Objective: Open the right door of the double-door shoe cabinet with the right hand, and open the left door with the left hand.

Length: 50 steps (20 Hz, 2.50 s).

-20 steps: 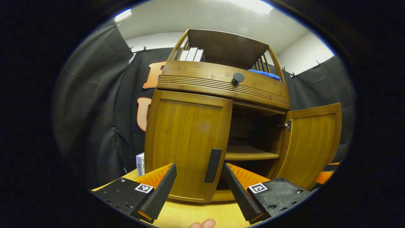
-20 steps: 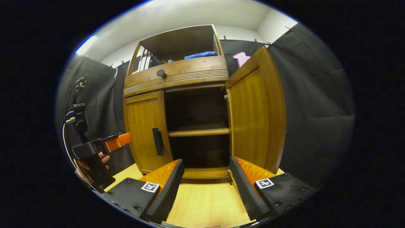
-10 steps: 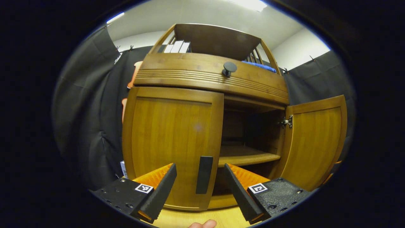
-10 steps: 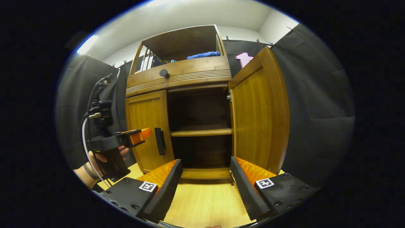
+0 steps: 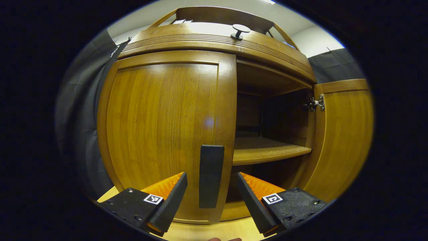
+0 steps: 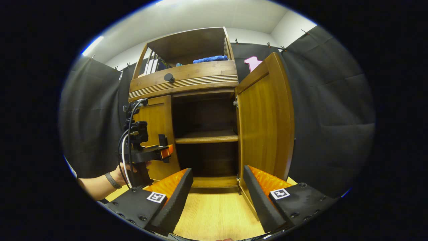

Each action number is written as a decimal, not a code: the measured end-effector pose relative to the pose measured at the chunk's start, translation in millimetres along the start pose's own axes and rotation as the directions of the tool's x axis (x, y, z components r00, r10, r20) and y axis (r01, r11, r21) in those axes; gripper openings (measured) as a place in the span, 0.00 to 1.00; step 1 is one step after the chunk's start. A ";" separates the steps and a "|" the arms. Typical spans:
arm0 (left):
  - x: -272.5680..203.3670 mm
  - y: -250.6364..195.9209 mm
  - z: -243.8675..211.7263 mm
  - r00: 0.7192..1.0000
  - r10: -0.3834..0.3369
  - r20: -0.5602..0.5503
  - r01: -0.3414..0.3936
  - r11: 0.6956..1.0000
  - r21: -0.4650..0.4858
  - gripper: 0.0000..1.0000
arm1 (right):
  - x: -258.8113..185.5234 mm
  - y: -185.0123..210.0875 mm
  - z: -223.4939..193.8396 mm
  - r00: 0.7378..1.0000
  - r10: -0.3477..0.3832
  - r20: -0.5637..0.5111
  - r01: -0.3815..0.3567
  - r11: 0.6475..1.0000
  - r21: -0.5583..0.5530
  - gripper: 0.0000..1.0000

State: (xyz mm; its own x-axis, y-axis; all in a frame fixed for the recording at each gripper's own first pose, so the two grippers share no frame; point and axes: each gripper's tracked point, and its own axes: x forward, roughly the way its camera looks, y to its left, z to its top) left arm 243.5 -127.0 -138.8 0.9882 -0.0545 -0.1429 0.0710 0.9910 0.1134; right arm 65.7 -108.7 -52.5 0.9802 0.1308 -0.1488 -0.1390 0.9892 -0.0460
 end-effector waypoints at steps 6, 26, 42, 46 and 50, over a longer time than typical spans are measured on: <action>8.6 3.4 -6.4 1.000 0.003 0.003 -0.003 1.000 -0.031 0.39 | -2.6 -0.6 -2.6 1.000 -0.007 -0.006 0.007 1.000 0.002 1.00; -165.7 71.8 -0.5 0.996 0.084 -0.007 -0.084 0.996 -0.039 0.25 | 19.6 31.2 -6.1 0.995 0.094 -0.013 -0.094 0.995 -0.030 0.98; -229.0 214.4 19.8 0.988 0.152 0.026 -0.151 0.987 -0.050 0.00 | 37.3 57.6 -3.0 0.996 0.086 -0.014 -0.086 0.995 -0.041 0.98; -228.0 229.4 8.1 0.998 0.065 -0.005 -0.065 0.994 -0.088 0.13 | 40.1 53.6 1.8 0.999 0.045 -0.005 -0.046 0.997 -0.058 0.89; -235.4 231.0 -2.5 0.998 0.043 -0.035 -0.046 0.995 -0.094 0.15 | 40.1 55.3 4.4 0.999 0.041 -0.002 -0.041 0.997 -0.068 0.98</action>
State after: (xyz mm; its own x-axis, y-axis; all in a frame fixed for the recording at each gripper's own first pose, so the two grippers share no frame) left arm 26.9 115.1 -81.4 0.9850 -0.0072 -0.1726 0.0121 0.9995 0.0275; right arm 98.0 -48.5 -56.7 0.9734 0.1708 -0.1528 -0.1881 0.9763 -0.1069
